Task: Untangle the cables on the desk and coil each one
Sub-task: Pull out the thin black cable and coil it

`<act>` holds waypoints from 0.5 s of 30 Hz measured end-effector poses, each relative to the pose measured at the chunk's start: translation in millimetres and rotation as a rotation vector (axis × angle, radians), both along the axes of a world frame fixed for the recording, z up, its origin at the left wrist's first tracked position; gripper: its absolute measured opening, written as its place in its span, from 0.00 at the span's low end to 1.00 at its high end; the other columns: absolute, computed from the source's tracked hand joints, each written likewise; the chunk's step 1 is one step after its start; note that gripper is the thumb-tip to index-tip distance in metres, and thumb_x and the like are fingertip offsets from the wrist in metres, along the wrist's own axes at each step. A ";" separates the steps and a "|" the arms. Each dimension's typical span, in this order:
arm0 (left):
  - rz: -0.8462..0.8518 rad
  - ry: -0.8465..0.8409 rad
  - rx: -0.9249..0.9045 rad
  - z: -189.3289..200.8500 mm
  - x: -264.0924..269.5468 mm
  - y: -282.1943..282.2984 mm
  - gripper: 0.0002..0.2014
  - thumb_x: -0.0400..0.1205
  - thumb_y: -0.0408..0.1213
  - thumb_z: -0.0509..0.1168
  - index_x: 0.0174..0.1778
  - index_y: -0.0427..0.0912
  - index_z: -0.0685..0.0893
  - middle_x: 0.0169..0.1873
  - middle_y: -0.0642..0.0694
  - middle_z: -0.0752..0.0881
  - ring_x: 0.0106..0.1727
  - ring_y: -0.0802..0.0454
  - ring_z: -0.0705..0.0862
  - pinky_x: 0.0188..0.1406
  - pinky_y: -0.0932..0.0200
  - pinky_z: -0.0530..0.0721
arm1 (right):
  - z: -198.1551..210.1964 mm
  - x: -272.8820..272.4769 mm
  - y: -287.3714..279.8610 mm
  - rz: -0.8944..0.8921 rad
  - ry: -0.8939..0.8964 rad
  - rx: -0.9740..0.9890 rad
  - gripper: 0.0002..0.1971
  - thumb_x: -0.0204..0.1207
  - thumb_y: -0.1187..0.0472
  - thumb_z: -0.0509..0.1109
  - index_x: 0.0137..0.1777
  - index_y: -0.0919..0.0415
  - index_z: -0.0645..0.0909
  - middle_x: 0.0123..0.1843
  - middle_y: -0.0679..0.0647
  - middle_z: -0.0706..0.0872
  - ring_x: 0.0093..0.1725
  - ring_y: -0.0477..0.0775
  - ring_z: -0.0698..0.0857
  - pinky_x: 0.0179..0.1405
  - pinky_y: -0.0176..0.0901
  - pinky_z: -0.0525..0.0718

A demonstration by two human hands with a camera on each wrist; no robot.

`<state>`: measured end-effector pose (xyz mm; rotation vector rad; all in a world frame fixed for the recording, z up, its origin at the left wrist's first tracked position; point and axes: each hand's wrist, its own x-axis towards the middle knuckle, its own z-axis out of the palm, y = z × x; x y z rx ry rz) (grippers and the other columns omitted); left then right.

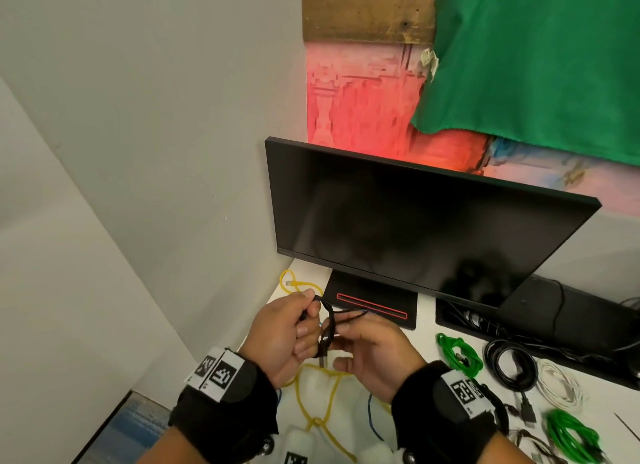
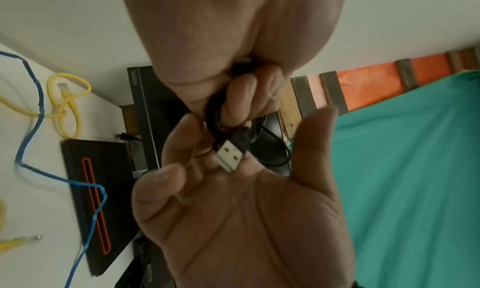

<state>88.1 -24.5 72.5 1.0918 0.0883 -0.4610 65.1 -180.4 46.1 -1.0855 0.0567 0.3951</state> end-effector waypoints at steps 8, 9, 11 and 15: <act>0.071 -0.083 0.079 -6.3 1.9 -2.9 0.18 0.89 0.39 0.55 0.33 0.38 0.75 0.19 0.47 0.64 0.17 0.53 0.60 0.18 0.62 0.60 | -5.5 -0.7 4.2 0.012 -0.131 -0.374 0.13 0.68 0.59 0.79 0.52 0.59 0.85 0.43 0.60 0.90 0.35 0.55 0.89 0.28 0.42 0.81; 0.099 -0.084 0.052 -5.4 4.5 0.4 0.18 0.88 0.39 0.55 0.33 0.39 0.75 0.19 0.48 0.64 0.17 0.54 0.60 0.18 0.62 0.59 | -7.1 -1.8 1.5 0.009 -0.139 -0.407 0.13 0.68 0.60 0.78 0.53 0.58 0.85 0.42 0.58 0.90 0.33 0.55 0.89 0.26 0.42 0.81; 0.187 -0.074 -0.034 -1.8 14.7 12.1 0.16 0.87 0.37 0.55 0.32 0.40 0.73 0.18 0.49 0.63 0.16 0.56 0.59 0.17 0.61 0.57 | -10.2 -8.9 -2.9 0.050 -0.157 -0.477 0.09 0.69 0.62 0.75 0.50 0.54 0.86 0.40 0.58 0.91 0.30 0.55 0.89 0.25 0.42 0.82; 0.244 -0.052 -0.125 1.2 26.7 28.2 0.17 0.87 0.40 0.56 0.31 0.42 0.74 0.18 0.51 0.62 0.16 0.57 0.59 0.15 0.62 0.56 | -22.0 -25.0 -11.9 0.182 -0.264 -0.770 0.10 0.74 0.60 0.75 0.40 0.40 0.88 0.44 0.42 0.90 0.44 0.43 0.88 0.51 0.40 0.85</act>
